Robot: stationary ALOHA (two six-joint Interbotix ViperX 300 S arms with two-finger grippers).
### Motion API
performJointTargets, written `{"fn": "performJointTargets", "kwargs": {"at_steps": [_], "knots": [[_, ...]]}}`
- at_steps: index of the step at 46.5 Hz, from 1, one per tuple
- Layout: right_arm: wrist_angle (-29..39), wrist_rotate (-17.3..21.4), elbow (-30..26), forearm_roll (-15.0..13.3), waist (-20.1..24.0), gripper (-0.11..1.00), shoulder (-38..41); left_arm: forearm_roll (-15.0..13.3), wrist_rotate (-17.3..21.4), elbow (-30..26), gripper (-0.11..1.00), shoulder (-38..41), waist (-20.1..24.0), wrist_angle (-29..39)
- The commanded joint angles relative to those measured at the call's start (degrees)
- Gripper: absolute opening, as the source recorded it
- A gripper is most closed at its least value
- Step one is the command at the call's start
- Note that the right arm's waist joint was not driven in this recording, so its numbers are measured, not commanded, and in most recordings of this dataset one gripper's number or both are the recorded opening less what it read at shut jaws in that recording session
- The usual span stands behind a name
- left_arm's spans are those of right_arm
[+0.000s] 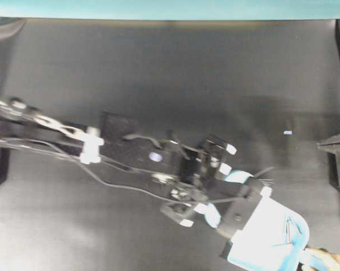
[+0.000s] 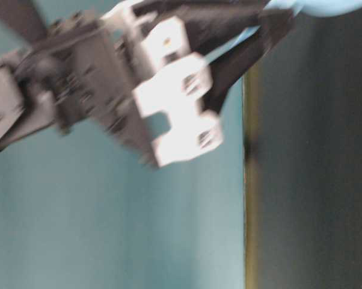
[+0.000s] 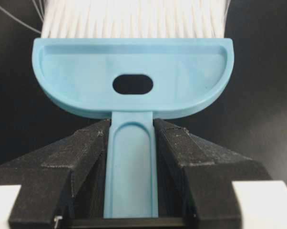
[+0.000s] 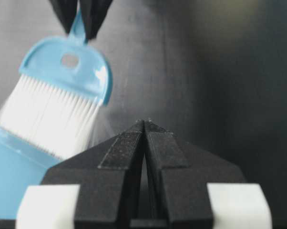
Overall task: Hold the dustpan with a person, while the left arm uses a hand brush to gather the screws into the dustpan.
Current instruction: 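Sweep the screws with the brush into the held dustpan, then pull the brush back left away from the dustpan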
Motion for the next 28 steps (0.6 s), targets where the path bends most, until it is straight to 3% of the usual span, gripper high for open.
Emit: {"fn": "performJointTargets", "kwargs": {"at_steps": [1,12,28], "knots": [[-0.5,-0.4,-0.4,-0.1,0.0,0.00,0.3,0.0,-0.5,2.5,0.31,-6.2,0.9,-0.4],[-0.5,-0.3,-0.4,-0.2,0.0,0.00,0.3,0.0,-4.0,15.3,0.31,-12.9,2.1,-7.7],[-0.5,-0.4,-0.4,-0.2,0.0,0.00,0.2,0.0,-13.5,34.6,0.31,-26.0,4.0,-25.3]]}}
